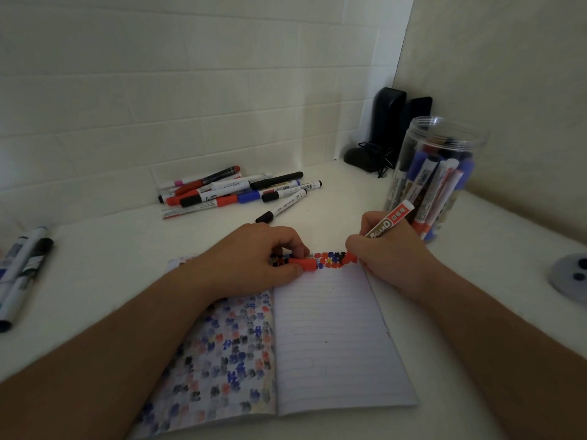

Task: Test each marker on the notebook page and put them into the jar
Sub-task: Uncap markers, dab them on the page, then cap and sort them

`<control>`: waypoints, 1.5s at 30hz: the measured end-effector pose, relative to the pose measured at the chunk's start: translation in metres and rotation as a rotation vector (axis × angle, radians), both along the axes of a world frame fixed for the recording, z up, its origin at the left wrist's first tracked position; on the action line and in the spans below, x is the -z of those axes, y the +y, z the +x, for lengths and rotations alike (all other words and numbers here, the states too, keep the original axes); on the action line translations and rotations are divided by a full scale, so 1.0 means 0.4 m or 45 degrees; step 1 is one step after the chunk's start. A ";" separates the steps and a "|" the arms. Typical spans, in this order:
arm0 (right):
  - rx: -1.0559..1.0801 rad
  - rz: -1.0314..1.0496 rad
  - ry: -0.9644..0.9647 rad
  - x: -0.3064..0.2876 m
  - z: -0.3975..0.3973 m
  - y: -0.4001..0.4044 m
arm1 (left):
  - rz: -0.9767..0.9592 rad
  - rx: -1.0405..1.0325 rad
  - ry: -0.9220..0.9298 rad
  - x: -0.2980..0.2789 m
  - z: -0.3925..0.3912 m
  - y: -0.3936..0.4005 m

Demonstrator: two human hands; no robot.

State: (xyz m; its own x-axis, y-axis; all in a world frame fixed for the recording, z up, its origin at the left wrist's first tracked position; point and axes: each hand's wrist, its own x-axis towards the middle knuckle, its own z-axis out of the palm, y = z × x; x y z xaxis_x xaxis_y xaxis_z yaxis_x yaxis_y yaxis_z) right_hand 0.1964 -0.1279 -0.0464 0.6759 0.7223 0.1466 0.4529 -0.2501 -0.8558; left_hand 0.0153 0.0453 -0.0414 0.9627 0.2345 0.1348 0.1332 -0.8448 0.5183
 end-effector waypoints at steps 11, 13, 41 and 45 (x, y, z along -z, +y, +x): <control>-0.072 0.276 0.444 -0.023 0.002 -0.015 | 0.035 -0.063 -0.078 -0.006 -0.007 -0.009; -0.168 0.325 0.515 -0.032 -0.001 -0.021 | 0.010 -0.106 -0.142 -0.006 -0.007 -0.010; -0.418 0.347 0.639 -0.068 -0.005 -0.048 | -0.717 -0.183 -0.448 -0.048 -0.022 -0.036; -0.455 -0.034 -0.397 -0.063 0.001 -0.057 | -0.686 -0.107 -0.329 -0.052 -0.029 -0.032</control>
